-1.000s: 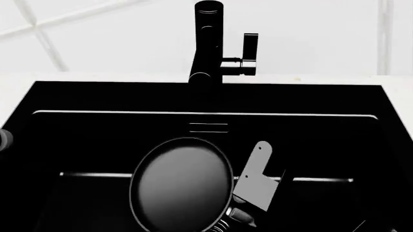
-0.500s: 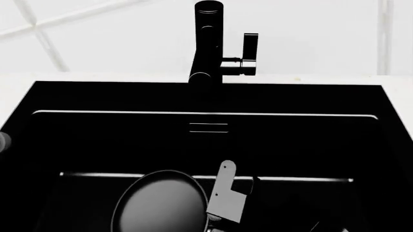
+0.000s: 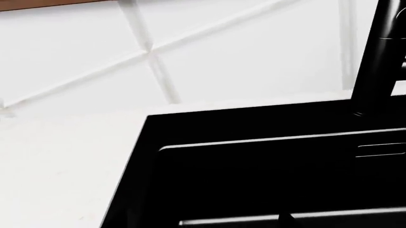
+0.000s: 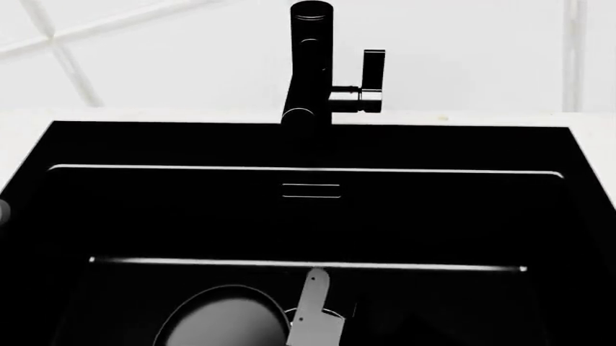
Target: Pick the pan and sponge and place them into the sink. Then turn on the water.
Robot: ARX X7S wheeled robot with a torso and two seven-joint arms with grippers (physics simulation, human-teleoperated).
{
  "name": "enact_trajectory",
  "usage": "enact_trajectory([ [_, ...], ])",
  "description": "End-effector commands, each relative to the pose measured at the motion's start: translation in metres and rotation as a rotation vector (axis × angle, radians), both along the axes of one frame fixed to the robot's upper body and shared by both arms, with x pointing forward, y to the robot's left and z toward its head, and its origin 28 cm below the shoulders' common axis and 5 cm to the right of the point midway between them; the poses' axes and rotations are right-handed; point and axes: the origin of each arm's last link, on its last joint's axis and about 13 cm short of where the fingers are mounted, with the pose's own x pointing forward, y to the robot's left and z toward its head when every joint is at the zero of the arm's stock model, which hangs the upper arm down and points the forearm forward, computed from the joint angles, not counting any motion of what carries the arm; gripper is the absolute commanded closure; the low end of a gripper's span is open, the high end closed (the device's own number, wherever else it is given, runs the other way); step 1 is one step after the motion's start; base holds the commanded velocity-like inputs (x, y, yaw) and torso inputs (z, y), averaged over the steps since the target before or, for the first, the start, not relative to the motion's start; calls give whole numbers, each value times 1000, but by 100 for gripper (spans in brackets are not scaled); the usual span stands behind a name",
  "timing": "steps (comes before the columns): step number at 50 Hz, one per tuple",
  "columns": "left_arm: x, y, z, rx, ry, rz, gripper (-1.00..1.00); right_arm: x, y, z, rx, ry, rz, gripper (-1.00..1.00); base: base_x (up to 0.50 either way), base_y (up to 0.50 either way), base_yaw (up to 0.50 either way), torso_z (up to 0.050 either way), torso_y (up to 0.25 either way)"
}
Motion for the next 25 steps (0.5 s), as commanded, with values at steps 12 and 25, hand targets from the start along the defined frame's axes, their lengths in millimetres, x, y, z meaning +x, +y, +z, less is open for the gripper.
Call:
enact_trajectory([
  [12, 2, 0, -3, -3, 12, -3, -100, 3, 9, 4, 30, 1, -27, -100, 0, 0, 0, 0, 0],
  [25, 2, 0, -5, -7, 17, -4, -100, 11, -4, 18, -9, 27, -32, -100, 0, 0, 0, 0, 0],
])
